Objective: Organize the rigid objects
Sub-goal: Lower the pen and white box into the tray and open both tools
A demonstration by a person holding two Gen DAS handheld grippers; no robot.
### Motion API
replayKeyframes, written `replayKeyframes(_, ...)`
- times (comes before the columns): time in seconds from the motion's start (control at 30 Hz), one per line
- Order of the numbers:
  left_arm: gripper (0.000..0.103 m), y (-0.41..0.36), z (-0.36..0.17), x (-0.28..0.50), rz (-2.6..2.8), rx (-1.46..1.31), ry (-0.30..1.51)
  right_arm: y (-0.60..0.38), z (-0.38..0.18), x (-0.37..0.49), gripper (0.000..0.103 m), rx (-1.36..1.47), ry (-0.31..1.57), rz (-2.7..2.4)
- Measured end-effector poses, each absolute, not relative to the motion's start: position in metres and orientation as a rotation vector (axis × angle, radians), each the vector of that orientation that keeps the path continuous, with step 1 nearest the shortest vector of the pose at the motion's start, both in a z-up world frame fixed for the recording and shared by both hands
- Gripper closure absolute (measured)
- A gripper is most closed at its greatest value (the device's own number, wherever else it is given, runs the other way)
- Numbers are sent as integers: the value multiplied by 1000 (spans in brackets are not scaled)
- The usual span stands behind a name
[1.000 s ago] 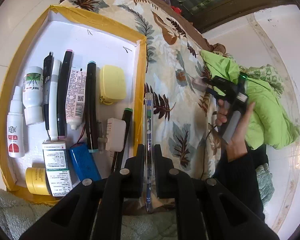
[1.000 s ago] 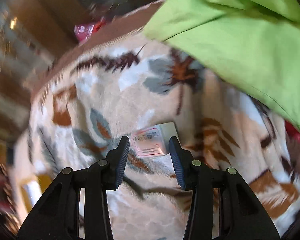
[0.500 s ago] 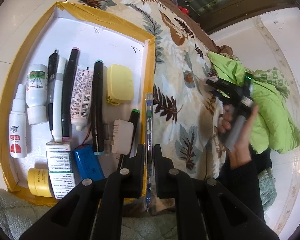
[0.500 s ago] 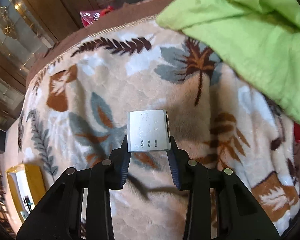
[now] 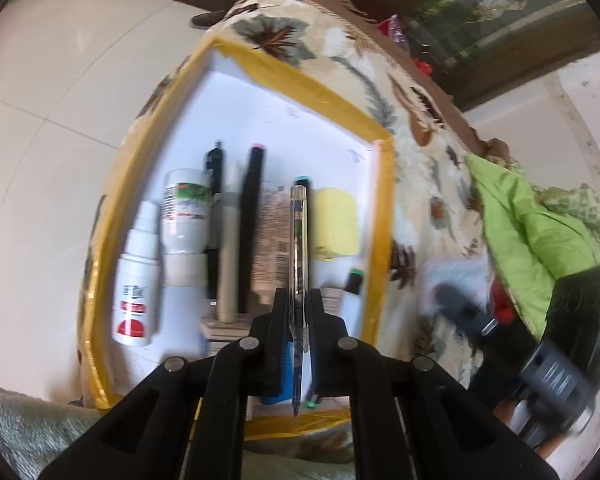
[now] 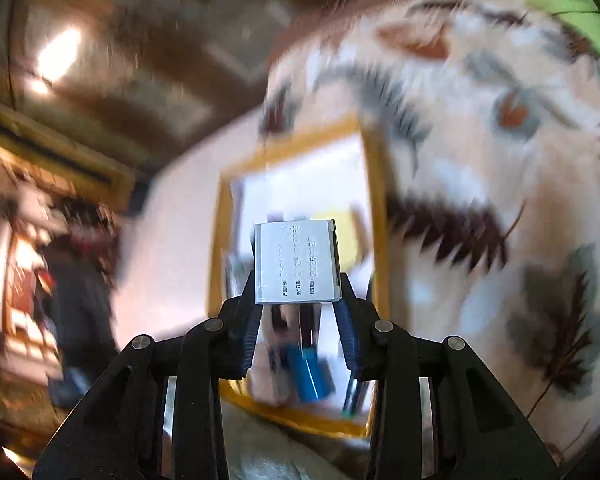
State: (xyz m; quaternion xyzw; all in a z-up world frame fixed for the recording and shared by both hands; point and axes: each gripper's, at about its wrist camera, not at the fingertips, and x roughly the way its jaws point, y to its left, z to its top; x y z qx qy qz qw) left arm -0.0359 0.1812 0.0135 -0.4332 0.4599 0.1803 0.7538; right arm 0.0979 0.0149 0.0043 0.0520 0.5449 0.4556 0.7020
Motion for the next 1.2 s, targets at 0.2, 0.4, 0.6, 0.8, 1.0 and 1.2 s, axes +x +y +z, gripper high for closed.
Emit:
replayKeyframes(0.2,96,184,5,-31,446,-894,1034,27,-33,63,69,-61,1300,1073)
replayKeyframes(0.4,96,180,-7,-19,458,-883,1056,29,-49,31,69,-282,1314,1079)
replayKeyframes(0.6,96,174,-12,-12,456,-857,1059,27,-61,26,69,-345,1338,1059)
replayKeyframes(0.8,96,170,-18,-5,476,-808,1076,35,-70,15,68,-373,1358,1059)
replayKeyframes(1.0,96,171,-24,-4,483,-810,1089,48,-76,14,68,-394,1346,1050)
replayKeyframes(1.2,92,172,-24,-6,448,-867,1084,40,-75,28,67,-298,1343,1090)
